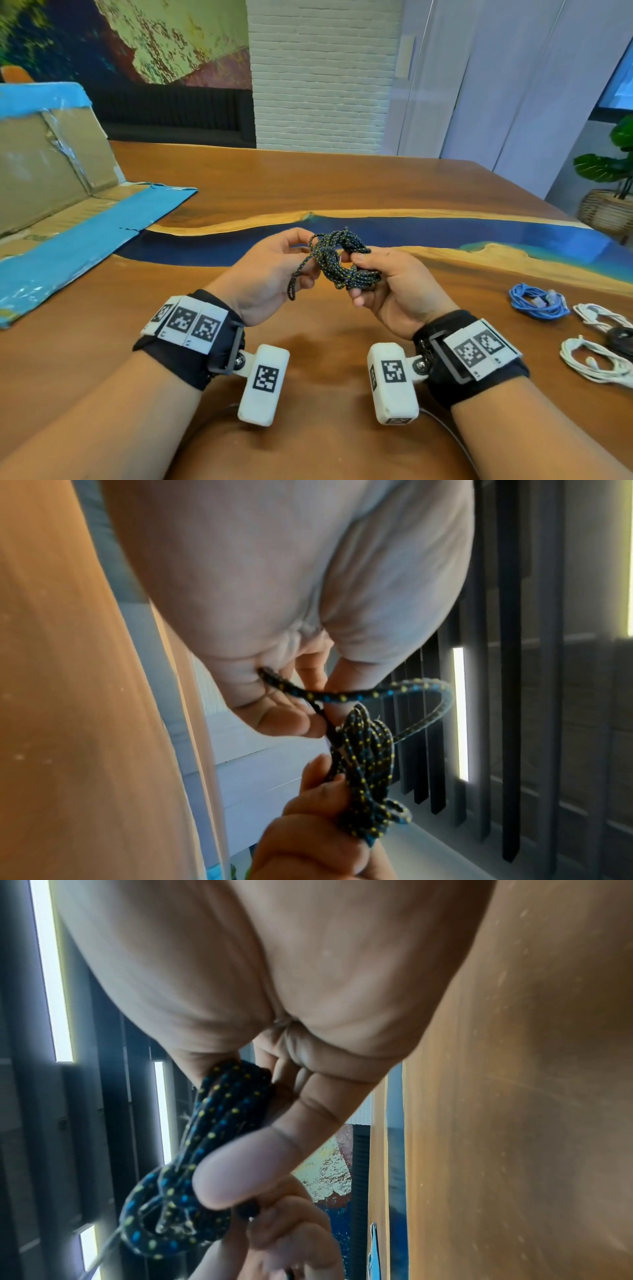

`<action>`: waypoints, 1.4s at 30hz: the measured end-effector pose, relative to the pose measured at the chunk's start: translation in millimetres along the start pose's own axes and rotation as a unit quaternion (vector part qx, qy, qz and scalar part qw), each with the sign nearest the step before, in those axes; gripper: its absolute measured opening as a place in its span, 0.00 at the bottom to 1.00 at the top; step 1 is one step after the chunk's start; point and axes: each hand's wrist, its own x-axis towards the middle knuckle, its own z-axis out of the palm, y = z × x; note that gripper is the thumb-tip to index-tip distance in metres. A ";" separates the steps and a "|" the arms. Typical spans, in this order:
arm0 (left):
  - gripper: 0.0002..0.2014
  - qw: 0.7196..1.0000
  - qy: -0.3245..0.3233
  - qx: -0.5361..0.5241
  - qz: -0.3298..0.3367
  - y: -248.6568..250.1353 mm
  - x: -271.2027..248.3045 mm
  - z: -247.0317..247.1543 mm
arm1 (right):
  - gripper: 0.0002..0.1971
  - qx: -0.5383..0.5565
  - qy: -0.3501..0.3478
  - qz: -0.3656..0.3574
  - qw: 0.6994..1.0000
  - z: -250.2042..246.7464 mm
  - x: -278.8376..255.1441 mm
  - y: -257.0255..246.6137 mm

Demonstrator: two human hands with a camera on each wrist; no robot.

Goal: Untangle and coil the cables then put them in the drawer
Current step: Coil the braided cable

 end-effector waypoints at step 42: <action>0.03 0.971 0.152 0.129 0.129 1.9 -1.8 24.0 | 0.09 -0.115 -0.017 0.003 0.993 2.4 7.3 11.1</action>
